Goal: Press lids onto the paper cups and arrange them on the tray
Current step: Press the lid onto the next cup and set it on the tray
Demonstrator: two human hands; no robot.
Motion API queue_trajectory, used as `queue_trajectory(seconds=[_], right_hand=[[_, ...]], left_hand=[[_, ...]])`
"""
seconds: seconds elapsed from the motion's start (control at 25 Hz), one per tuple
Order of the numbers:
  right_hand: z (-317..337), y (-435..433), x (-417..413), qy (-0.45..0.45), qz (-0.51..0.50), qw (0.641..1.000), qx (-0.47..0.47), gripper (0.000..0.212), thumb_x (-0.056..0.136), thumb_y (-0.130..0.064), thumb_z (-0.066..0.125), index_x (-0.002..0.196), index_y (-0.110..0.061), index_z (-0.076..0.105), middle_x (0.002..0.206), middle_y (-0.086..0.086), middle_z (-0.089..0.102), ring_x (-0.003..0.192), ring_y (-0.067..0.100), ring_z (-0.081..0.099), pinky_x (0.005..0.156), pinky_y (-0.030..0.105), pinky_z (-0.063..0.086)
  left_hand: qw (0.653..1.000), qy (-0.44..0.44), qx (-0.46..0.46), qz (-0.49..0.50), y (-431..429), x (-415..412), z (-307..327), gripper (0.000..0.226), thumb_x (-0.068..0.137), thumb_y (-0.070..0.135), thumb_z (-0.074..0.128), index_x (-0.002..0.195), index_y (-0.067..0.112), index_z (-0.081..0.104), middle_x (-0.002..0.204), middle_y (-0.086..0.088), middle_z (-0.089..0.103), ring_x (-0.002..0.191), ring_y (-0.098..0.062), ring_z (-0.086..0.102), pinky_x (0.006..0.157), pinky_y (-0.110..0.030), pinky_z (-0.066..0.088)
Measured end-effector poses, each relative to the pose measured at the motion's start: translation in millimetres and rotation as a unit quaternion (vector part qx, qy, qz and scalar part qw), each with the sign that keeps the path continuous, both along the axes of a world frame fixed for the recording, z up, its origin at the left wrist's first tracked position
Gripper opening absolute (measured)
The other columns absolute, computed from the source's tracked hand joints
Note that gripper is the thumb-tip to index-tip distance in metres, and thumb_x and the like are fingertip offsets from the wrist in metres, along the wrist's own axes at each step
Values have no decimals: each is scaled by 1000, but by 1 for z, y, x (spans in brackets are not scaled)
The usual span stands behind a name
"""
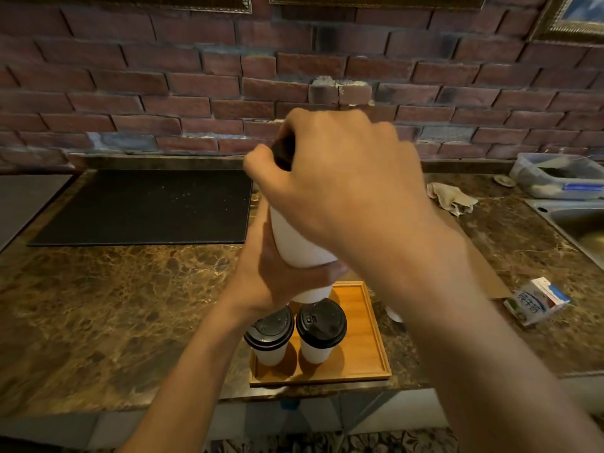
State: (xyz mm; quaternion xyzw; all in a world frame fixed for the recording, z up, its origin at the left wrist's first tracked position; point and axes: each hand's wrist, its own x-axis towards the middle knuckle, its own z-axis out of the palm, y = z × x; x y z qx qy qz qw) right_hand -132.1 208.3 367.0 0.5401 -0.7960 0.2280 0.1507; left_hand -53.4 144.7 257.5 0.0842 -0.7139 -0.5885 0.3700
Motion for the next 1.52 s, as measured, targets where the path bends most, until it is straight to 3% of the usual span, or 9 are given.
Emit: queue_trajectory(seconds=[0.24,0.36,0.48,0.68,0.92,1.12,1.2,1.36,1.52], right_hand=[[32,15,-32,-253,360,896,59,20,93,-35,58,110,-28,66,105,-16,64,98,-1,60,75,16,48],[6,-1,-18,-126,115,985,37,33,92,-56,48,109,-33,65,93,-11,60,85,14,56,61,26,42],[-9,-12,3,9,-25,1000,-16,35,89,-58,42,92,-27,58,77,-7,53,71,19,47,51,29,27],[27,11,-28,-230,339,911,53,22,95,-34,61,115,-27,66,108,-15,63,100,-1,59,80,16,49],[1,-4,3,15,-11,1000,-9,35,90,-58,44,83,-27,58,72,-10,51,65,18,44,54,29,31],[25,17,-19,-193,349,916,28,32,92,-36,64,120,-21,66,110,-11,65,100,1,60,81,20,50],[22,17,-24,-227,313,922,26,28,93,-34,63,119,-23,67,107,-14,64,99,-1,59,80,19,49],[-13,-2,7,44,0,999,-29,35,91,-56,45,106,-33,67,93,-12,63,83,14,53,62,32,34],[10,11,-13,-118,248,962,9,26,93,-44,56,111,-31,69,103,-15,68,96,5,62,73,27,51]], left_hand=[[999,0,-17,-37,-11,7,-1,72,54,19,85,116,36,52,107,11,65,98,-9,65,68,-19,56],[1000,14,11,-8,-11,-2,-3,83,55,31,86,125,16,45,105,6,62,95,-12,64,67,-21,55],[999,7,20,24,-6,-7,-4,106,51,57,83,118,-13,40,91,-1,57,81,-9,62,59,-23,52],[1000,20,-8,17,-16,-1,-7,82,53,25,86,123,32,44,111,13,61,103,-10,64,70,-20,56],[998,1,-32,54,-4,-10,-3,76,59,37,77,110,-10,47,95,-13,60,83,-18,64,62,-24,52],[999,20,-13,41,-10,5,-3,83,49,28,83,122,21,43,103,24,63,98,-1,64,67,-15,54],[999,15,-12,43,-8,3,-5,83,51,26,85,123,25,43,106,20,63,99,-4,64,69,-17,55],[997,-1,-39,66,1,-7,-2,89,60,49,78,111,-16,47,91,-11,60,81,-13,62,62,-25,52],[999,-15,-17,37,-9,5,-7,88,50,31,82,125,4,45,104,9,65,95,-6,65,68,-17,54]])
